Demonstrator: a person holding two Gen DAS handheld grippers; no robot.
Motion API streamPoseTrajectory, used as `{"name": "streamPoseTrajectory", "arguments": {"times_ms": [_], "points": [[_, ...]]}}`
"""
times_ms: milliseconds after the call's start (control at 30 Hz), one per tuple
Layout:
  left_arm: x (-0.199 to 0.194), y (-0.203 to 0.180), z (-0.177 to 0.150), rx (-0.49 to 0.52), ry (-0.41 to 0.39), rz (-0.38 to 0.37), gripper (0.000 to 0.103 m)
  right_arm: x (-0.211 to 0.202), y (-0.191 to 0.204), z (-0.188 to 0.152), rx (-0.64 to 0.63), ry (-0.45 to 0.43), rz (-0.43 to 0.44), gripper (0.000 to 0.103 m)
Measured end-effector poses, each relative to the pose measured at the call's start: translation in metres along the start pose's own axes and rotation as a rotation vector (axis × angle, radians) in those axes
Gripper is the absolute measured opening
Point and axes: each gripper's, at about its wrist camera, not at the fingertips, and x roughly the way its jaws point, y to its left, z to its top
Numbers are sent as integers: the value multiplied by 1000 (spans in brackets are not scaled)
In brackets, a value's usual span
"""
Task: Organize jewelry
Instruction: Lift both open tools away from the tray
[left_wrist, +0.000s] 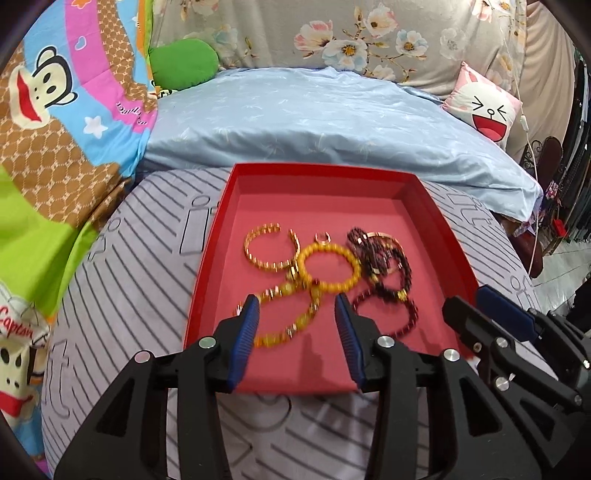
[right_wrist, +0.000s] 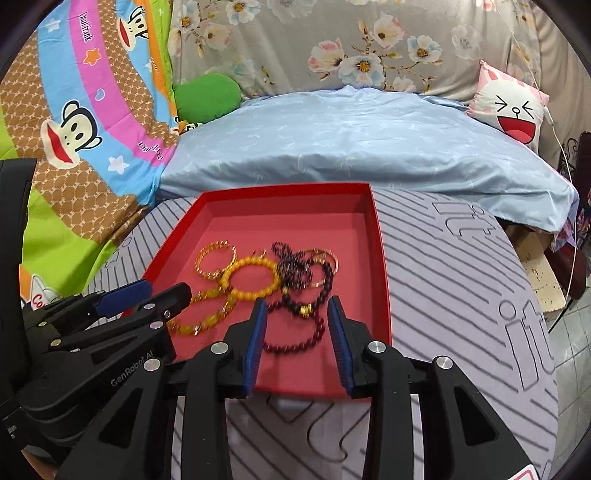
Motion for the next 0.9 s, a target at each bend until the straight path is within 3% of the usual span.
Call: {"name": "streamPoseTrajectory", "arguments": {"times_ms": [400, 800, 900], "points": [[-29, -8, -36, 9, -20, 50, 64, -28, -4, -36, 21, 8, -39, 46], [-41, 7, -55, -27, -23, 96, 92, -45, -7, -56, 34, 2, -85, 71], [-43, 12, -60, -40, -20, 96, 93, -48, -5, -58, 37, 5, -90, 78]]}}
